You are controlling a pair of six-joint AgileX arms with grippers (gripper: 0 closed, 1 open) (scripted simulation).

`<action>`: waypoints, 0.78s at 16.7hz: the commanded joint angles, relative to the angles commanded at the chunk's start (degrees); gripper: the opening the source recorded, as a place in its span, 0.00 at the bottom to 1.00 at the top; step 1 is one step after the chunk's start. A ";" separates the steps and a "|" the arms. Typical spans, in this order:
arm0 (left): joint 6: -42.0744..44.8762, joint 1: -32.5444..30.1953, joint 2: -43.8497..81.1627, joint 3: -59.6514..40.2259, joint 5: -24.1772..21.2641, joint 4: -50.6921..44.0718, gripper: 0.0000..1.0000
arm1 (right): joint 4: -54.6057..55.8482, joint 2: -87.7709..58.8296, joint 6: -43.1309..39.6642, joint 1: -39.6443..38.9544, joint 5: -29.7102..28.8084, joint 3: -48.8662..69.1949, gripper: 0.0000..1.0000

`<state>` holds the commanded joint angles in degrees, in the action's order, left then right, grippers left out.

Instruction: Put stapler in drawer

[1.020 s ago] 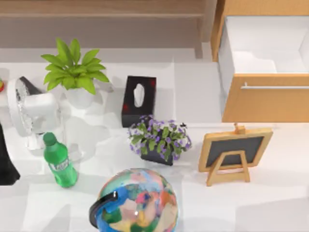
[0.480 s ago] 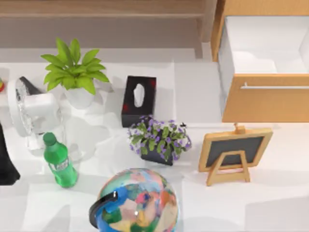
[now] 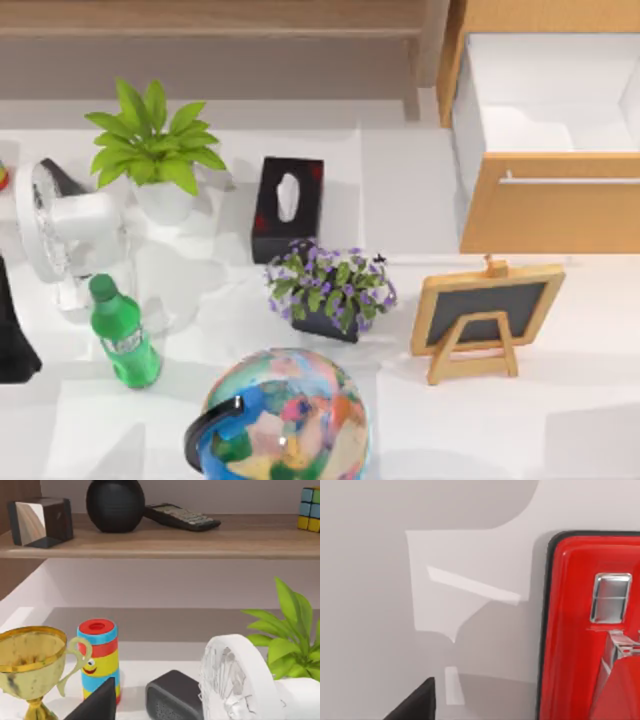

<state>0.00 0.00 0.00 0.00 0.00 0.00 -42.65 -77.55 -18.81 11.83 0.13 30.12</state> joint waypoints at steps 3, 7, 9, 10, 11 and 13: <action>0.00 0.00 0.00 0.00 0.00 0.00 1.00 | 0.00 0.00 0.00 0.00 0.00 0.00 0.85; 0.00 0.00 0.00 0.00 0.00 0.00 1.00 | 0.00 0.00 0.00 0.00 0.00 0.00 0.55; 0.00 0.00 0.00 0.00 0.00 0.00 1.00 | 0.00 0.00 0.00 0.00 0.00 0.00 0.40; 0.00 0.00 0.00 0.00 0.00 0.00 1.00 | 0.00 0.00 0.00 0.00 0.00 0.00 0.32; 0.00 0.00 0.00 0.00 0.00 0.00 1.00 | 0.00 0.00 0.00 0.00 0.00 0.00 0.25; 0.00 0.00 0.00 0.00 0.00 0.00 1.00 | 0.00 0.00 0.00 0.00 0.00 0.00 0.10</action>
<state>0.00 0.00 0.00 0.00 0.00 0.00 -42.65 -77.55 -18.81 11.83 0.13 30.12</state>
